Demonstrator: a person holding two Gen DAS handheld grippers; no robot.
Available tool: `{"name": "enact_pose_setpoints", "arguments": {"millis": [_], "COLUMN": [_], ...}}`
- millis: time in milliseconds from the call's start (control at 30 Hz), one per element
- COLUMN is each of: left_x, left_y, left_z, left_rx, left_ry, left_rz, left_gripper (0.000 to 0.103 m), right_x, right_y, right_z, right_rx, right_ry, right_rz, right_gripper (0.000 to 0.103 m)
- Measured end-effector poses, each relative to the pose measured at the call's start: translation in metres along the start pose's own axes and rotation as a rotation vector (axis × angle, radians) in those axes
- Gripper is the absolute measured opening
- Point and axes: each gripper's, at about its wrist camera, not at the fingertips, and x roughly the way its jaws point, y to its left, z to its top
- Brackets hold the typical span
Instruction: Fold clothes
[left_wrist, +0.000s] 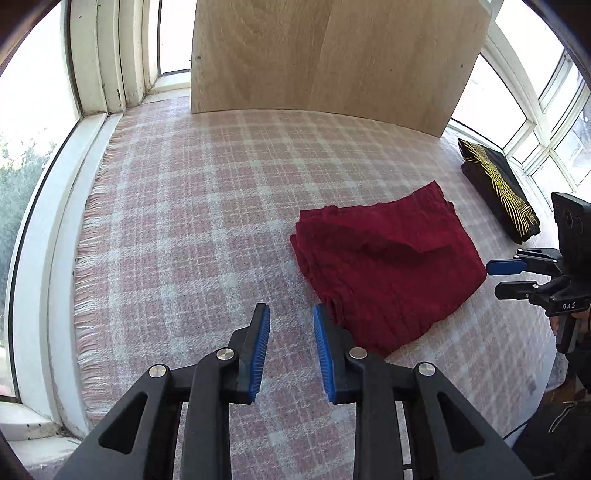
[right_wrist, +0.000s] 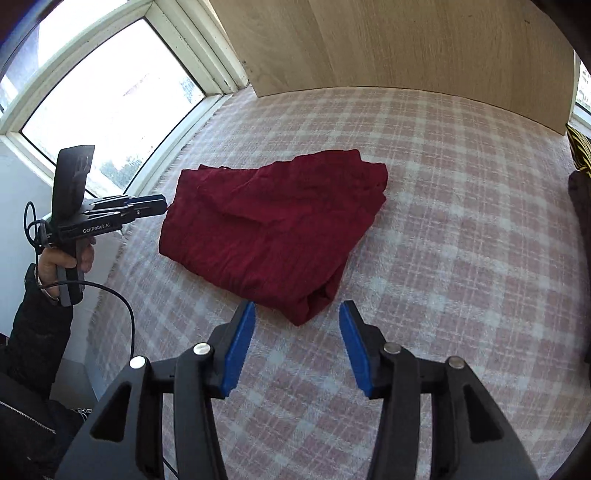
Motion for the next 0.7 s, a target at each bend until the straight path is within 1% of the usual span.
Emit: {"name": "enact_pose_setpoints", "arguments": {"millis": [67, 133, 167, 233, 300, 333, 400, 467, 500, 633, 700], "left_x": [0.002, 0.01, 0.016, 0.017, 0.018, 0.017, 0.01, 0.0, -0.004, 0.001, 0.015], "left_y": [-0.008, -0.017, -0.021, -0.029, -0.033, -0.035, -0.036, -0.035, -0.035, -0.043, -0.044], "left_z": [-0.013, -0.025, -0.028, -0.027, -0.023, -0.022, -0.025, -0.027, -0.028, -0.022, -0.017], "left_rx": [0.017, 0.066, 0.087, 0.111, 0.106, 0.109, 0.12, 0.122, 0.119, 0.188, 0.191], "left_ry": [0.023, 0.063, 0.083, 0.06, 0.049, 0.045, 0.034, 0.017, 0.008, 0.007, 0.042], "left_rz": [-0.061, -0.042, -0.045, -0.056, -0.081, -0.077, -0.09, -0.108, -0.117, -0.096, -0.089], "left_gripper": [0.024, 0.024, 0.024, 0.024, 0.026, 0.026, 0.026, 0.031, 0.034, 0.035, 0.035], "right_x": [0.012, 0.021, 0.025, 0.031, 0.037, 0.038, 0.036, 0.034, 0.033, 0.035, 0.038], "right_y": [0.009, 0.014, 0.016, 0.018, 0.019, 0.02, 0.021, 0.018, 0.016, 0.012, 0.014], "right_z": [-0.002, -0.001, 0.0, 0.002, 0.003, 0.003, 0.003, 0.003, 0.003, 0.003, 0.004], "right_rx": [-0.064, -0.121, -0.135, -0.16, -0.187, -0.199, -0.217, -0.215, -0.21, -0.195, -0.198], "right_ry": [0.013, 0.015, 0.013, 0.016, 0.033, 0.042, 0.049, 0.064, 0.064, 0.071, 0.077], "right_rz": [-0.033, -0.062, -0.069, -0.087, -0.116, -0.121, -0.122, -0.118, -0.114, -0.099, -0.093], "right_gripper": [0.047, 0.047, 0.047, 0.047, 0.047, 0.046, 0.039, 0.03, 0.029, 0.028, 0.028]}}
